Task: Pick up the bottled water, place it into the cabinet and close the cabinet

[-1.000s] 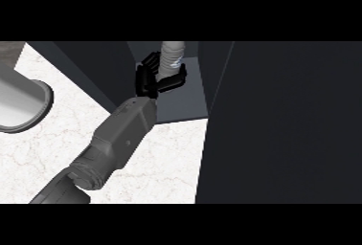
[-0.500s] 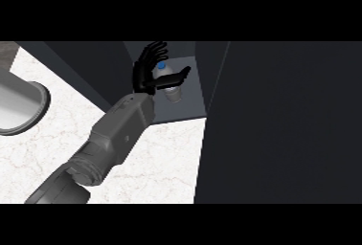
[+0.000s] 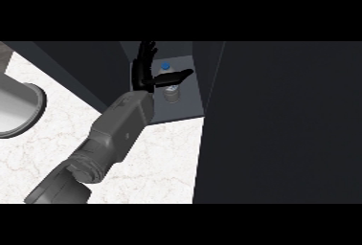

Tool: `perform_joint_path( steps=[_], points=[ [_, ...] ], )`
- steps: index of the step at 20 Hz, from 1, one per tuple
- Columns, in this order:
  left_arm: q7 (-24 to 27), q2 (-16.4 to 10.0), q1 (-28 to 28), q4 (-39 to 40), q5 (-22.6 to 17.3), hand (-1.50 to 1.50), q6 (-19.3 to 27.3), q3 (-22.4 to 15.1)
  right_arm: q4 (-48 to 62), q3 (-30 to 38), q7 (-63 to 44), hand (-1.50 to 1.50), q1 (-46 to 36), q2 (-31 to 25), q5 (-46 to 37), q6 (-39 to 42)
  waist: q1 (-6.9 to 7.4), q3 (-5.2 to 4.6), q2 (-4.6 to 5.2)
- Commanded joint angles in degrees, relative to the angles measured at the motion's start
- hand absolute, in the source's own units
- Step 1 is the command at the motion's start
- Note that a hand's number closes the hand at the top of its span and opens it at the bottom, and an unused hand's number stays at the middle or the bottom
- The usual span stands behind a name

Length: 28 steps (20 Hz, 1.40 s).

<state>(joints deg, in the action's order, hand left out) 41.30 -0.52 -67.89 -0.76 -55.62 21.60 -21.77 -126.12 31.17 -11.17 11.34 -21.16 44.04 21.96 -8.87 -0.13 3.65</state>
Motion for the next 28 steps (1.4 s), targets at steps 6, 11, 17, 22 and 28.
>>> perform_joint_path(
  steps=[6,11,17,22,28],
  points=[
    [1.4,-0.2,-0.7,0.5,2.6,-1.5,-1.8,-2.1,0.2,0.0,0.2,-1.5,0.5,0.3,-0.3,1.1,0.12,0.02,-0.35],
    [2.9,0.5,-3.0,-0.2,6.0,-1.5,-2.0,-5.2,-1.0,-0.9,0.0,-1.5,-0.3,0.1,-1.7,0.9,0.24,0.0,-0.36],
    [5.3,0.5,-1.3,-3.6,4.6,1.5,-5.0,-3.4,-2.2,-1.3,-0.5,-1.5,0.3,0.9,-1.7,0.8,1.28,0.02,-1.16],
    [7.1,0.5,0.6,-5.7,3.5,1.5,-6.1,-2.1,-1.2,0.7,0.2,-1.5,1.1,0.2,-1.2,3.0,2.84,0.08,-1.92],
    [7.7,0.5,8.0,-12.4,4.1,1.5,-7.5,-4.5,-1.1,1.8,-1.4,-1.5,1.8,-1.0,-1.2,4.6,4.71,0.09,-2.78]
  ],
)
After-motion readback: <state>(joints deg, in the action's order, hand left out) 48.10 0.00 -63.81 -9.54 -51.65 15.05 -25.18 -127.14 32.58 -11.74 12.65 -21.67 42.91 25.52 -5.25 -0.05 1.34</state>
